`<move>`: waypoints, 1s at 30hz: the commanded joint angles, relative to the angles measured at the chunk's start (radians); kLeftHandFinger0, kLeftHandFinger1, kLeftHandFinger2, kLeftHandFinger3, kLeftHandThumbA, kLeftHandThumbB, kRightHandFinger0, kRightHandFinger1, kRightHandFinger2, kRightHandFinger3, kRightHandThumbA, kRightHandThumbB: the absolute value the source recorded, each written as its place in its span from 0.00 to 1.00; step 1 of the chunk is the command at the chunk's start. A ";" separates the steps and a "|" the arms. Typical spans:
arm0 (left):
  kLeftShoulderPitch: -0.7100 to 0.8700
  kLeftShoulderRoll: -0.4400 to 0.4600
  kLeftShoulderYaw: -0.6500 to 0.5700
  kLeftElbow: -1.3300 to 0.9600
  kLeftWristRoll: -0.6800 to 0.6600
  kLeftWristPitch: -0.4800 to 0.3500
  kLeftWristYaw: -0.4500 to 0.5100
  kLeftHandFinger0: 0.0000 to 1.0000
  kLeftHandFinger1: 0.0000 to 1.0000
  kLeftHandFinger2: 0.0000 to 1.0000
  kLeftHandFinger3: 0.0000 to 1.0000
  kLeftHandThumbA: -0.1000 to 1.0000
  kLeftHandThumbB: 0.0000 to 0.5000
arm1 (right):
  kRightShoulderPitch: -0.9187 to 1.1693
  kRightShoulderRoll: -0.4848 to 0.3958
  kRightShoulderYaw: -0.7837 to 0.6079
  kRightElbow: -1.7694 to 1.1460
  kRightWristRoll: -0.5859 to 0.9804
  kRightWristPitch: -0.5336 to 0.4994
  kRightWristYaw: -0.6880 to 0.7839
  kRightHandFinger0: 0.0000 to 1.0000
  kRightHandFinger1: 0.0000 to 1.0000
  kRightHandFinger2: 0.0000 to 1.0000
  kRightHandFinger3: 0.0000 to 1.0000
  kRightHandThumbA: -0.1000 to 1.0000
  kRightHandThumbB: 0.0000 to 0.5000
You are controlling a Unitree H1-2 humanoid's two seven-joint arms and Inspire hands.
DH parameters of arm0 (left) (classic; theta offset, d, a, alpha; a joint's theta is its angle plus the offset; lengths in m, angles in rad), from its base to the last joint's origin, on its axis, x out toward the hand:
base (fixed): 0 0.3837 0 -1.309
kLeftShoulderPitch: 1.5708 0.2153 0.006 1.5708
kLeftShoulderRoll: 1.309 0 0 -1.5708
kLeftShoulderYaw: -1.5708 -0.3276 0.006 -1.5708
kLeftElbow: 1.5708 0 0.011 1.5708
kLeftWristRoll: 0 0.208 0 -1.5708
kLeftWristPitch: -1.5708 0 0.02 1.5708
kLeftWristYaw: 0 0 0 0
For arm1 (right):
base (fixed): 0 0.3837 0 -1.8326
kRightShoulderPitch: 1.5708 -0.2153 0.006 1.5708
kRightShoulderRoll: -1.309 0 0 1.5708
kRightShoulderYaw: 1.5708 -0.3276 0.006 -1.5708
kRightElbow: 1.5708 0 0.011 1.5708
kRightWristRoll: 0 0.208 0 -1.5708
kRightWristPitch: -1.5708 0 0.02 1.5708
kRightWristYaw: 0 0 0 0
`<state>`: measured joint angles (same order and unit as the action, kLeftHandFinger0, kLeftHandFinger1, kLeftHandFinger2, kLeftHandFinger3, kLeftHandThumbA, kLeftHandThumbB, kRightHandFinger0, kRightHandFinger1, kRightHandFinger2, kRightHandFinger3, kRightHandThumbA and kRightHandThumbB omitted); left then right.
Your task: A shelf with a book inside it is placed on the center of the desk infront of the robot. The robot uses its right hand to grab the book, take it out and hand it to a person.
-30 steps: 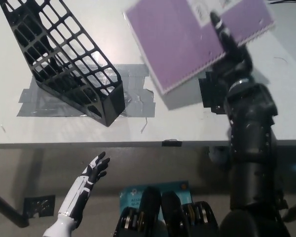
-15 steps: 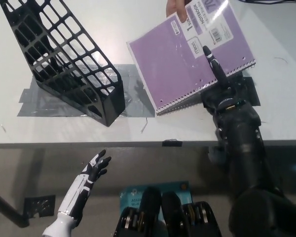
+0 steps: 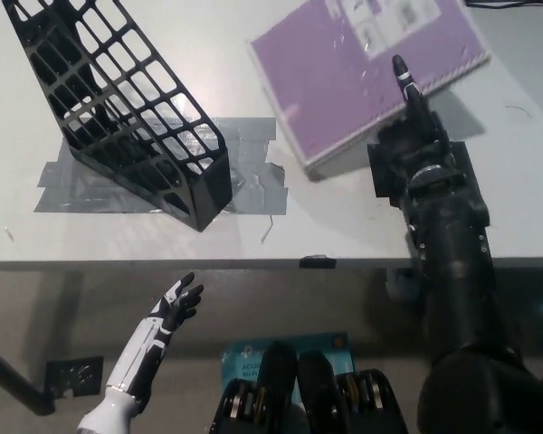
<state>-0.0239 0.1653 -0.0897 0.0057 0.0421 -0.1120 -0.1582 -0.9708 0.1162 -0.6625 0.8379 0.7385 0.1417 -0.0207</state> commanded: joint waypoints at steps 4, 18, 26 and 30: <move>-0.029 0.010 0.015 -0.016 -0.023 -0.029 -0.007 1.00 1.00 1.00 1.00 1.00 0.53 | 0.112 0.025 0.272 -0.627 0.006 0.102 0.225 1.00 1.00 1.00 1.00 1.00 0.96; -0.006 0.010 0.022 -0.011 -0.019 -0.022 0.003 1.00 1.00 1.00 1.00 1.00 0.57 | 0.591 -0.090 0.577 -1.508 -0.388 -0.028 0.269 1.00 1.00 1.00 1.00 1.00 0.96; 0.042 0.010 0.018 -0.021 -0.017 -0.022 0.003 1.00 1.00 1.00 1.00 1.00 0.60 | 0.926 -0.130 0.644 -1.276 -0.485 -0.200 0.318 1.00 1.00 1.00 1.00 1.00 0.86; 0.063 0.009 0.022 -0.021 -0.025 -0.028 0.003 1.00 1.00 1.00 1.00 1.00 0.60 | 1.003 -0.157 0.676 -1.101 -0.561 -0.265 0.258 1.00 1.00 1.00 1.00 1.00 0.78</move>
<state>-0.0063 0.1638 -0.0913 0.0207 0.0432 -0.1026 -0.1581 -0.1938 0.0530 -0.2005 -0.1465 0.5377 0.1380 0.0751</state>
